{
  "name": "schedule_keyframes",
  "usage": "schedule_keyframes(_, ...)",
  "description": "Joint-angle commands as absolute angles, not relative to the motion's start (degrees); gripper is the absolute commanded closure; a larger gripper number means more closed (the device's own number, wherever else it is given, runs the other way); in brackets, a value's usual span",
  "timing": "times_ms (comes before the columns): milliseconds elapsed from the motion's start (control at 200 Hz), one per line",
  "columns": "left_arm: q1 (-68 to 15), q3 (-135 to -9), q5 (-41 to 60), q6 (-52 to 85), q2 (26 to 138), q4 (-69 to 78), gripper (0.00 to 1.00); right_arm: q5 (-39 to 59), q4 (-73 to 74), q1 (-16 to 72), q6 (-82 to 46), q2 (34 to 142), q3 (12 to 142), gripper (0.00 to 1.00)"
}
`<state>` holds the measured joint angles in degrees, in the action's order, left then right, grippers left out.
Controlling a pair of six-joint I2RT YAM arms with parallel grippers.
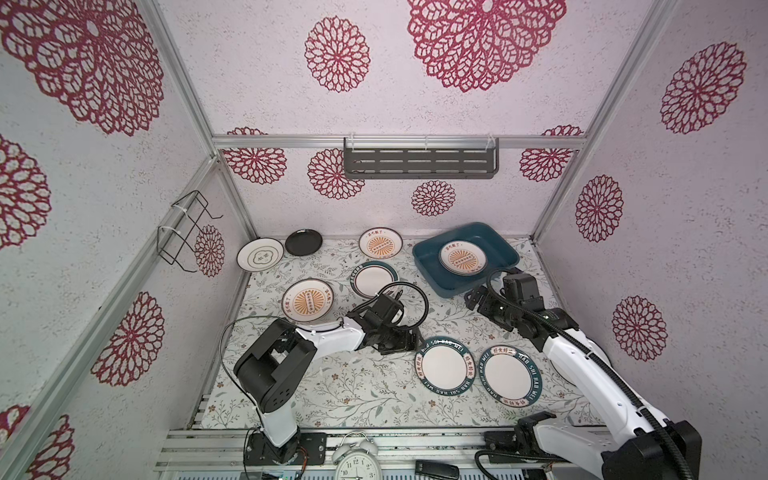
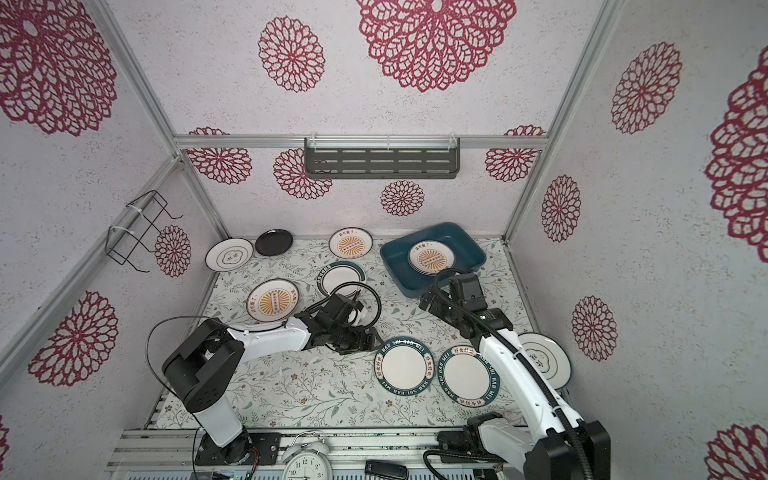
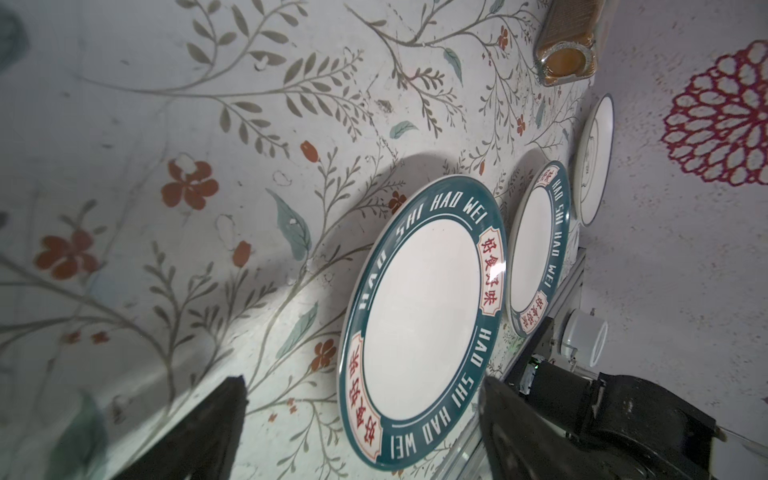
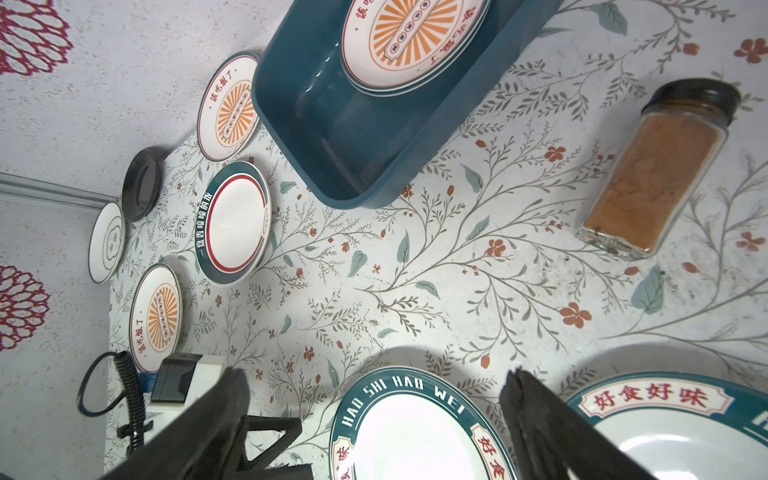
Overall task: Place the plates into the plastic bin on the countertop
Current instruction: 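Move the left gripper to the nearest green-rimmed plate while the right withdraws, then grasp the green-rimmed HAO SHI HAO WEI plate's edge with the left gripper, then lift the green-rimmed plate upright with the left gripper while the right approaches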
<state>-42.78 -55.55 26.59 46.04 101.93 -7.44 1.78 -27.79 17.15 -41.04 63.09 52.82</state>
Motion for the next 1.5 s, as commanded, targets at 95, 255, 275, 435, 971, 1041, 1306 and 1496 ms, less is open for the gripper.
schedule_keyframes(95,-43.84,-56.63,30.24,46.84,105.91,-2.84,0.29,0.4,-29.74,17.18,-41.69,58.15,51.89,0.01)
schedule_keyframes(255,-44.07,-57.3,30.8,46.58,107.9,-2.99,0.35,-0.05,-30.53,17.24,-41.93,57.06,51.6,0.01)
schedule_keyframes(275,-44.12,-57.35,31.02,46.58,108.13,-2.86,0.35,-0.16,-30.67,17.24,-41.92,57.04,51.64,0.01)
schedule_keyframes(435,-44.13,-58.15,31.59,45.88,109.92,-2.96,0.47,-1.13,-31.54,17.24,-42.19,55.89,51.43,0.01)
schedule_keyframes(971,-43.81,-60.51,31.99,46.22,114.78,-3.16,0.83,-0.66,-32.96,17.24,-41.93,52.73,50.02,0.01)
schedule_keyframes(1041,-43.69,-60.49,31.85,46.38,114.65,-3.1,0.92,-0.58,-33.0,17.29,-41.95,52.55,49.83,0.01)
schedule_keyframes(1306,-43.09,-59.34,29.99,47.01,110.73,-4.87,1.0,0.06,-33.14,17.25,-41.84,51.47,49.34,0.01)
schedule_keyframes(1496,-41.95,-57.6,28.11,48.19,106.5,-5.45,1.0,1.93,-31.91,17.23,-41.31,51.37,47.98,0.01)
